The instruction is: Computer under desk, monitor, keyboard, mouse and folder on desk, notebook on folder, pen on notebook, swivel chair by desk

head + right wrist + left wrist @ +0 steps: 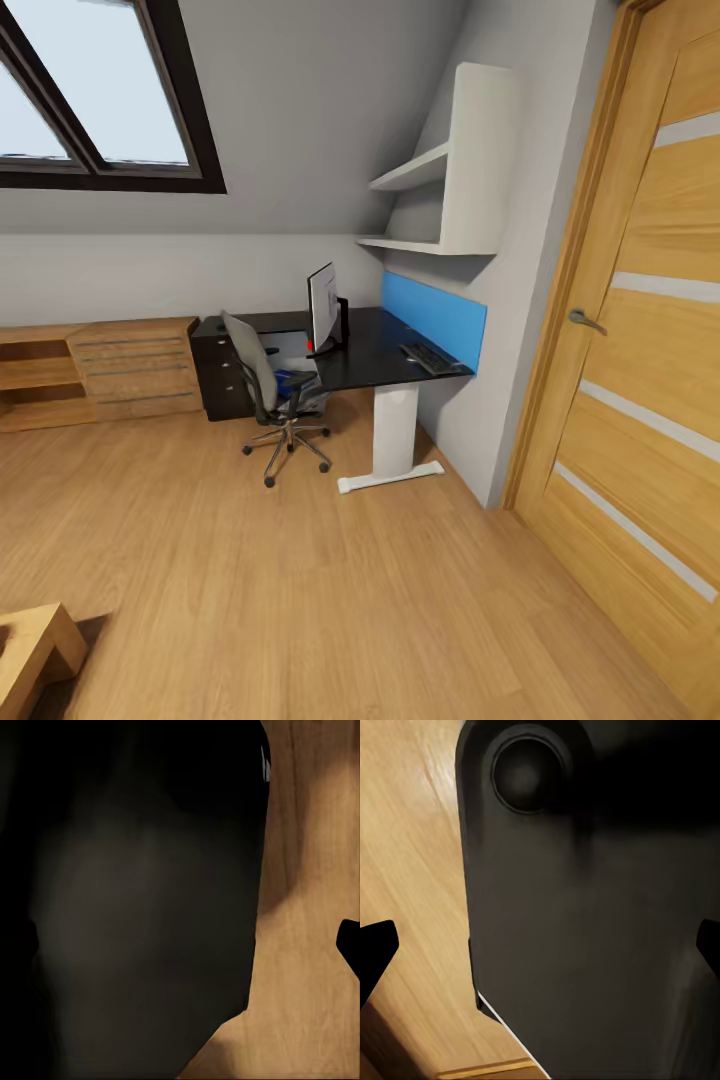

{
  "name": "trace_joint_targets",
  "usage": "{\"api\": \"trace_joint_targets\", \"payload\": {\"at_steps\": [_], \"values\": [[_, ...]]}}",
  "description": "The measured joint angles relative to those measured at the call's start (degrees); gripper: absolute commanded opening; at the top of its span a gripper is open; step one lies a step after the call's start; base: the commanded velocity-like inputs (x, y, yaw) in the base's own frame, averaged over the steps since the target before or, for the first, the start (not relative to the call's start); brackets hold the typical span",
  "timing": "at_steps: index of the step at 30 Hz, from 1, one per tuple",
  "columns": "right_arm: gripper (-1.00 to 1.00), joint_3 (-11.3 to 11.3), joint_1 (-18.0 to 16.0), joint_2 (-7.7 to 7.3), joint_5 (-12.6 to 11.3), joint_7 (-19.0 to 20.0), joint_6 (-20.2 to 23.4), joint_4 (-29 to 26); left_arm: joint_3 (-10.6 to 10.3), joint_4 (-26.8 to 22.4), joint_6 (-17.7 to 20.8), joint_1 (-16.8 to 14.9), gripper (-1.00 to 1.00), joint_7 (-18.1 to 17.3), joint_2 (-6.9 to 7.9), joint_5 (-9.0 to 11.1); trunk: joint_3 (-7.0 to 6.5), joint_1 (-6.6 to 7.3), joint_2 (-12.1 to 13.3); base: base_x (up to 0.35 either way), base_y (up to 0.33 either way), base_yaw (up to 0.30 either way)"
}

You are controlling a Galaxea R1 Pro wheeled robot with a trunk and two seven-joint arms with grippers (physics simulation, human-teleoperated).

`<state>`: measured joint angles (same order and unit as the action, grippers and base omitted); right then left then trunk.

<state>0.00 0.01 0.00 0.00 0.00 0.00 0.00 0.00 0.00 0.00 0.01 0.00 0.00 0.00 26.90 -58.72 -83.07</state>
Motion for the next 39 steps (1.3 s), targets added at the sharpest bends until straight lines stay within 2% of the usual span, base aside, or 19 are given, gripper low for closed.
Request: {"api": "trace_joint_targets", "payload": {"at_steps": [9,14,23,24,30,36,38,39], "values": [[1.0,0.2,-0.25,2.01,-0.2,-0.09,-0.95,-0.78,-0.19,-1.22,0.22,-0.09,1.0,-0.51,-2.19,-0.36,-0.03,-0.01,0.01,0.0,0.0,0.0],[1.0,0.5,-0.25,2.31,-0.21,-0.01,-2.44,-2.42,-0.21,-1.28,-0.08,-0.09,1.0,-0.53,-2.03,-0.28,-0.92,1.08,2.01,0.0,0.0,0.0],[1.0,0.33,-0.25,2.3,-0.32,-0.15,-2.63,-5.06,-0.24,-1.55,0.08,-0.09,1.0,-0.25,-1.97,-0.4,-2.54,3.06,5.62,0.0,0.0,0.0],[1.0,0.33,-0.26,2.32,-0.34,-0.16,-2.62,-11.16,-0.24,-1.62,0.05,-0.09,1.0,-0.22,-1.94,-0.4,-2.72,3.28,6.02,0.0,0.0,0.0],[1.0,0.27,-0.25,2.52,-0.49,-0.22,-3.26,-17.68,-0.24,-5.17,-0.06,-0.09,1.0,-0.13,-1.52,-0.4,-3.8,4.6,8.43,0.0,0.0,0.0],[1.0,0.29,-0.25,3.63,-0.53,-0.26,-10.1,-22.32,-0.2,-10.21,-0.08,-0.1,1.0,-0.09,-0.78,-0.4,-4.88,5.92,10.83,0.0,0.0,0.0],[1.0,0.27,-0.36,4.57,-0.5,-0.38,-16.44,-23.48,-0.17,-13.85,-0.08,-0.12,1.0,-0.08,-0.44,-0.35,-5.24,6.36,11.64,0.0,0.0,0.0],[1.0,0.26,-0.47,4.76,-0.51,-0.46,-18.07,-23.66,-0.17,-14.83,-0.08,-0.13,1.0,-0.08,-0.35,-0.32,-5.42,6.58,12.04,0.0,0.0,0.0]]}}
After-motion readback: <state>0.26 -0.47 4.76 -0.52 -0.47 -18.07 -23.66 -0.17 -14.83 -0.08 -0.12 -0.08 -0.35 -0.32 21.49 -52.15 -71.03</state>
